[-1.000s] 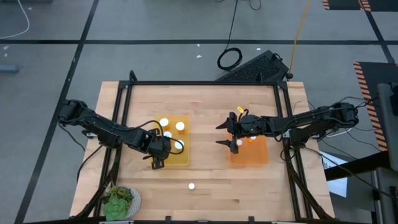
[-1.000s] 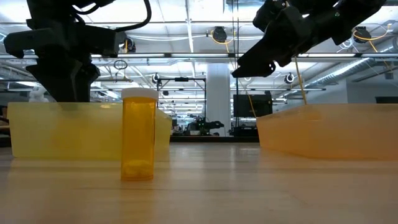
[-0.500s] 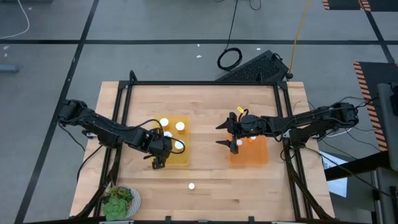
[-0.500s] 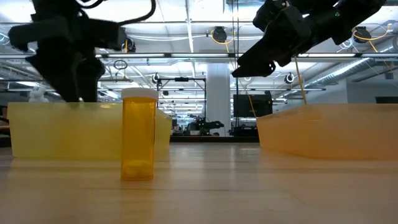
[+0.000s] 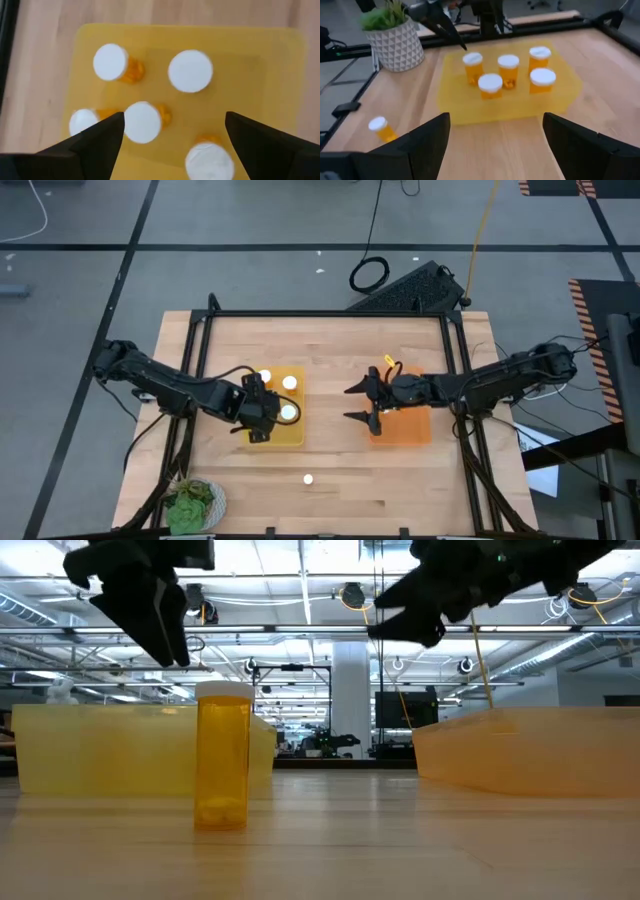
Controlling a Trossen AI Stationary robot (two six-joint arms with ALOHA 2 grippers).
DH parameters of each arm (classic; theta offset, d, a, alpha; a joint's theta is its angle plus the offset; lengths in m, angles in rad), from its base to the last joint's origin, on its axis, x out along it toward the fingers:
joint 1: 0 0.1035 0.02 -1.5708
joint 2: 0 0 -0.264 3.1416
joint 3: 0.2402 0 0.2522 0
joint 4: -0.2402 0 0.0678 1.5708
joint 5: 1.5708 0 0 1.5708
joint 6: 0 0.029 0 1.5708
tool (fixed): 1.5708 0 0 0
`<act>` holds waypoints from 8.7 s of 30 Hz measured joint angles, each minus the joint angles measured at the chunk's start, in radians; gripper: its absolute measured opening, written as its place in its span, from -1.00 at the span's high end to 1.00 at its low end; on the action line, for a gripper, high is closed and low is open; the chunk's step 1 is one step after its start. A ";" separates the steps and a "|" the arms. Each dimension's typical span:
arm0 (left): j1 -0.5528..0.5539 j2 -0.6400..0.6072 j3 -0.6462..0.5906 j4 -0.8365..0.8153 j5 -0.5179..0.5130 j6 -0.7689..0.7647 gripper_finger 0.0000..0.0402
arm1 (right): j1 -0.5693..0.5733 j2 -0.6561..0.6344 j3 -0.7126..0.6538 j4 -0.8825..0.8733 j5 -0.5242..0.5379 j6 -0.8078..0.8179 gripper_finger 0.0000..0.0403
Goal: Pick and place medicine bottles into bin by pill shape (circle, oval)
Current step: Put the small orange pill bottle into the orange bin, then return to Home Position
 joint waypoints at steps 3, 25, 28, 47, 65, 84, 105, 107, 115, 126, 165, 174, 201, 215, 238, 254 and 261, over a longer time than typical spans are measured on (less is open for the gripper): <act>0.000 0.000 -0.017 -0.002 -0.010 -0.002 -0.75 | 0.057 0.004 0.032 -0.002 0.070 -0.002 -0.55; -0.190 0.000 -0.035 0.111 -0.141 -0.088 -0.75 | 0.309 0.471 0.502 -0.138 0.162 0.066 -0.55; -0.214 0.000 -0.035 0.111 -0.160 -0.107 -0.75 | 0.327 0.538 0.605 -0.222 0.145 0.042 -0.55; -0.203 0.000 -0.036 0.112 -0.190 -0.142 -0.75 | 0.329 0.706 0.693 -0.232 0.028 0.075 -0.30; -0.198 0.000 -0.036 0.113 -0.195 -0.088 -0.75 | 0.322 0.777 0.693 -0.178 -0.023 0.059 -0.29; -0.166 0.000 -0.036 0.113 -0.197 -0.055 -0.75 | 0.319 0.801 0.693 -0.196 -0.022 0.056 0.10; -0.166 0.000 -0.036 0.113 -0.200 -0.057 -0.75 | 0.319 0.799 0.693 -0.199 -0.022 0.022 0.39; -0.166 0.000 -0.036 0.113 -0.200 -0.058 -0.75 | 0.319 0.788 0.693 -0.212 -0.022 0.019 0.39; -0.166 0.000 -0.036 0.120 -0.200 -0.057 -0.75 | 0.317 0.701 0.693 -0.311 -0.020 0.018 0.39; -0.166 0.000 -0.036 0.164 -0.200 -0.032 -0.75 | 0.310 0.507 0.693 -0.603 0.039 0.042 0.39; -0.154 0.000 -0.036 0.195 -0.197 -0.010 -0.75 | 0.311 -0.400 -0.030 -0.725 0.249 0.235 0.40; -0.153 0.000 -0.036 0.194 -0.197 -0.011 -0.75 | 0.311 -0.479 -0.101 -0.758 0.243 0.269 0.40; -0.134 0.000 -0.101 0.275 -0.183 0.015 -0.75 | 0.312 -0.487 -0.319 -0.687 0.184 0.465 0.40; -0.134 0.000 -0.101 0.291 -0.183 0.033 -0.75 | 0.327 -0.487 -0.320 -0.688 0.195 0.411 0.13; -0.125 0.000 -0.101 0.315 -0.185 0.077 -0.75 | 0.356 -0.607 -0.320 -0.654 0.317 0.389 -0.03; 0.066 -0.074 -0.102 0.415 -0.194 0.225 -0.75 | 0.221 -0.774 -0.318 -0.351 0.336 -0.199 0.35; 0.103 -0.185 -0.198 0.595 -0.130 0.280 -0.53 | 0.036 -0.819 -0.318 -0.378 0.169 -0.290 0.78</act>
